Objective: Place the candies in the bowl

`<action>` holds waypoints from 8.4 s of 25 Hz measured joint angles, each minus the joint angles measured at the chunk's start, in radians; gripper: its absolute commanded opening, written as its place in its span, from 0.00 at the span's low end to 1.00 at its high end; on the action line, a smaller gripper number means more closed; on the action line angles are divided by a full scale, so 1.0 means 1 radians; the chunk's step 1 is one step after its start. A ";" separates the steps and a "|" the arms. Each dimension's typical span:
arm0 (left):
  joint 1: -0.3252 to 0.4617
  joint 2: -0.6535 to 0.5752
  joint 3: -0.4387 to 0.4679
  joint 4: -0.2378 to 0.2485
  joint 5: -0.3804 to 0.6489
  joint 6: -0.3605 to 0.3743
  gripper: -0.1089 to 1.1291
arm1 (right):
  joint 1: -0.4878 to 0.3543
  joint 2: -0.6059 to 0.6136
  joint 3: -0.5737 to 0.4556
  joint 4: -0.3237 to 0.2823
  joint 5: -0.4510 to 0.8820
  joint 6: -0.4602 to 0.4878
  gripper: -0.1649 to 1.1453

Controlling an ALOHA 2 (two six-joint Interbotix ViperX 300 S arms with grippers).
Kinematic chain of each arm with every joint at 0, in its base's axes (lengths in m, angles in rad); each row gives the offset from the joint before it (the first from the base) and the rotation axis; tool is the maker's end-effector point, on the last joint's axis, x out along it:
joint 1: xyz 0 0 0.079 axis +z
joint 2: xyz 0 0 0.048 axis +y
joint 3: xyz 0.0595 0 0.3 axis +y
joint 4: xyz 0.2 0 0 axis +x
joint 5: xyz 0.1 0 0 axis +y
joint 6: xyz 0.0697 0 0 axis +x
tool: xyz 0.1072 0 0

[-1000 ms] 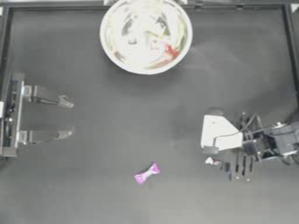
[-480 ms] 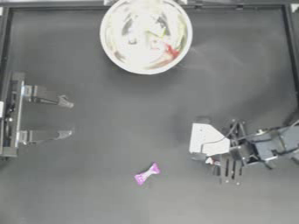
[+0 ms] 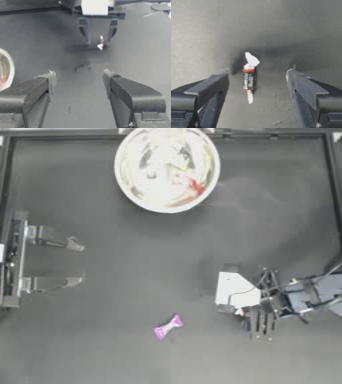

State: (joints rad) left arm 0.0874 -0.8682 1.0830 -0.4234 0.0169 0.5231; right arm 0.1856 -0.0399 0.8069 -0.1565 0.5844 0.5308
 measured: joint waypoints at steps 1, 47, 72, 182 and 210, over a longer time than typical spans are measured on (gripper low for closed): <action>0.000 0.000 0.000 -0.002 0.000 -0.003 0.83 | 0.000 0.006 0.000 0.000 -0.003 0.000 0.86; 0.009 0.002 0.011 -0.002 -0.008 -0.025 0.83 | -0.549 -0.291 -0.018 -0.563 -0.555 0.095 0.40; 0.031 0.057 0.014 -0.002 -0.020 -0.026 0.83 | -0.841 0.242 -0.396 -0.678 -0.744 0.097 0.49; -0.189 1.101 -0.776 0.410 0.518 -0.801 0.90 | -0.233 -0.834 0.328 -0.545 -0.667 0.181 0.86; -0.193 1.232 -0.854 0.410 0.578 -0.830 0.66 | -0.233 -0.864 0.357 -0.543 -0.699 0.181 0.86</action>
State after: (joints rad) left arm -0.1058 0.3636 0.2286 -0.0138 0.5952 -0.3068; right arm -0.0476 -0.9035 1.1643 -0.6995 -0.1150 0.7118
